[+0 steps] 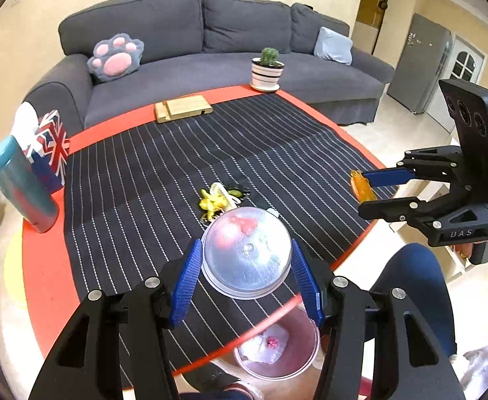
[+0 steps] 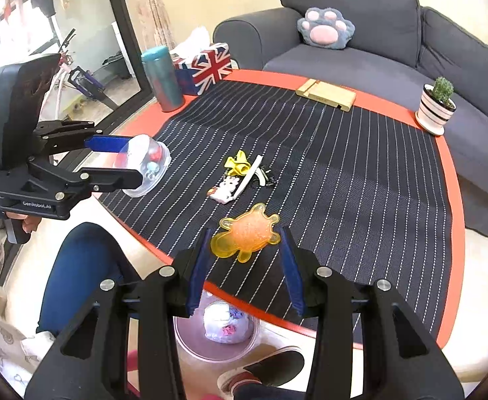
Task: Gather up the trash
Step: 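Carry the orange toy over the pink bin and open the right tool while the left tool carries the lid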
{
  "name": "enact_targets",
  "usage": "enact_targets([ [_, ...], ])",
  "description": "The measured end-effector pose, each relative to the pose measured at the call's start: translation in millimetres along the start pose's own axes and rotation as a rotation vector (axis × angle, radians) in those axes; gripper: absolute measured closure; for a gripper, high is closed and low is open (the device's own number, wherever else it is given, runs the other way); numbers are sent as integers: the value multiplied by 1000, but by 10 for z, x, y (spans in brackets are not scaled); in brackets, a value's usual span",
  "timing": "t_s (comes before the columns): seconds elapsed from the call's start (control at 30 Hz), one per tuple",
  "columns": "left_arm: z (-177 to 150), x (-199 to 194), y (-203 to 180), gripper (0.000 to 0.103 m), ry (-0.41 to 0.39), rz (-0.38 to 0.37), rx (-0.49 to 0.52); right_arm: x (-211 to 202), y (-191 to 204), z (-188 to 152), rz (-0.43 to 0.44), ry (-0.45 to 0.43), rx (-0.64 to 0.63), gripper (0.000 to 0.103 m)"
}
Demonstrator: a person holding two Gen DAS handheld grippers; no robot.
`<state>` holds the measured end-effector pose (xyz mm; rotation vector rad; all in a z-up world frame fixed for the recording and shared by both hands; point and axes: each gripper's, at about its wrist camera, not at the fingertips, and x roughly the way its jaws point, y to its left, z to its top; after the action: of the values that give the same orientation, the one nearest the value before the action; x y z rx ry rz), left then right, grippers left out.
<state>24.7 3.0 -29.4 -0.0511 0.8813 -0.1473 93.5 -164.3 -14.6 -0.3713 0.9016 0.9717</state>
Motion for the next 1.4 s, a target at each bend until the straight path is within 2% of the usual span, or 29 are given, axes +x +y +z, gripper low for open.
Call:
enact_targets([
  [0.43, -283, -281, -235, 50, -27, -18, -4, -273, 389, -371, 41, -14, -40, 62],
  [0.87, -464, -416, -320, 50, -34, -34, -16, -237, 630, -601, 128, 19, -50, 61],
  [0.9, -465, -420, -321, 50, -33, -32, -14, -234, 641, -600, 126, 21, -53, 58],
  [0.97, -467, -431, -327, 50, -34, -32, -13, -242, 654, -603, 113, 17, -56, 24],
  [1.13, -481, -426, -338, 50, -28, -35, -9, -246, 588, -584, 75, 4, -29, 13],
  [1.4, -485, -402, -376, 50, -18, -50, -2, -243, 494, -609, 56, 5, 2, 10],
])
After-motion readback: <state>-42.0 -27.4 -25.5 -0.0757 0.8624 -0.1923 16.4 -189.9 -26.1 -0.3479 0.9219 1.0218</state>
